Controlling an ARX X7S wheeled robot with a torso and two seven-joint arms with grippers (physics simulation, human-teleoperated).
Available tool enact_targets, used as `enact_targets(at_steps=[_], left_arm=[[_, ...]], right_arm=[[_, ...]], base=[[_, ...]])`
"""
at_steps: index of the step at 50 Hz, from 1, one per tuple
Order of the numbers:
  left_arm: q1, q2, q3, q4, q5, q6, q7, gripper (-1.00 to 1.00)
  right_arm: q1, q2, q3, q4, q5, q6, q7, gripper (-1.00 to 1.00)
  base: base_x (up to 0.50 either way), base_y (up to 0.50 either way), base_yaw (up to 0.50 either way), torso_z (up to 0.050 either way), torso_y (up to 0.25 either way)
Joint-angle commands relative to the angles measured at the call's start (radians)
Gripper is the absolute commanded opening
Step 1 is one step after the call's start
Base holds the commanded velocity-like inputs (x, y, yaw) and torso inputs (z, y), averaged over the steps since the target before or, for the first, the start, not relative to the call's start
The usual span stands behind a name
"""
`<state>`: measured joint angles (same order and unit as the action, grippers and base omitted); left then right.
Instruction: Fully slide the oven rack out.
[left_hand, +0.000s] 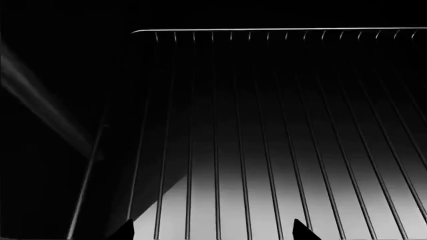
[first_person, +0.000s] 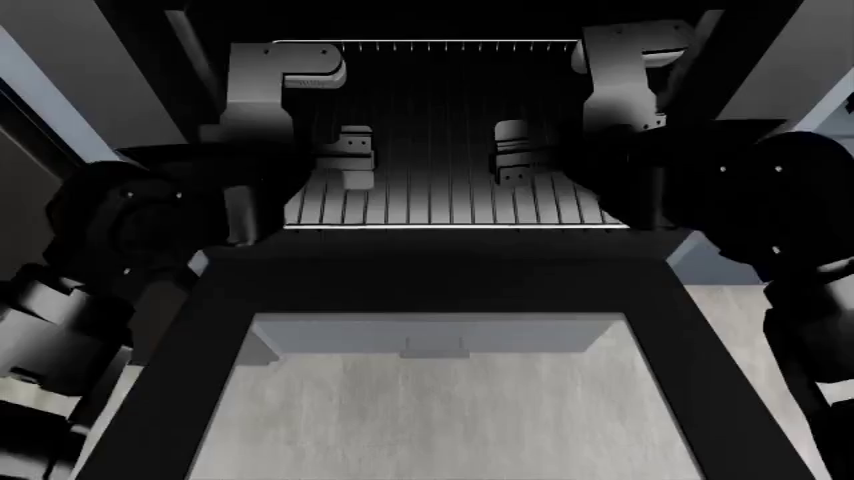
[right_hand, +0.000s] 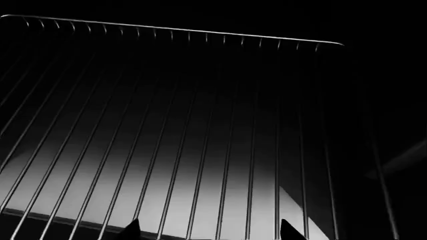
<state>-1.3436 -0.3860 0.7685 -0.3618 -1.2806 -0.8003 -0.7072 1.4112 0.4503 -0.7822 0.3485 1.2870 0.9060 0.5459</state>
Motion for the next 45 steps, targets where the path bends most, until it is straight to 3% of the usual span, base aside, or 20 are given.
enact_targets(at_steps=[1,8,18,28,45], left_arm=[[-0.074,0.114,0.075,-0.303,0.127,0.074,0.186,1.0],[-0.088,0.149,0.096,-0.429,0.161,0.108,0.251,1.0],[-0.072,0.139,0.105,-0.425,0.155,0.081,0.25,1.0],[-0.013,0.081,0.106,-0.302,0.122,0.02,0.183,1.0],[0.087,0.027,0.08,-0.23,0.091,0.044,0.148,1.0]], right_arm=[[0.058,-0.135,-0.094,0.303,-0.163,-0.119,-0.203,1.0],[0.074,-0.187,-0.124,0.441,-0.214,-0.175,-0.279,1.0],[0.059,-0.197,-0.137,0.461,-0.222,-0.173,-0.29,1.0],[-0.007,-0.141,-0.122,0.366,-0.181,-0.133,-0.243,1.0],[-0.125,-0.095,-0.095,0.316,-0.151,-0.176,-0.226,1.0]], base=[[0.0,0.0,0.0,0.0,0.0],[0.0,0.0,0.0,0.0,0.0],[0.0,0.0,0.0,0.0,0.0],[0.0,0.0,0.0,0.0,0.0],[0.0,0.0,0.0,0.0,0.0]])
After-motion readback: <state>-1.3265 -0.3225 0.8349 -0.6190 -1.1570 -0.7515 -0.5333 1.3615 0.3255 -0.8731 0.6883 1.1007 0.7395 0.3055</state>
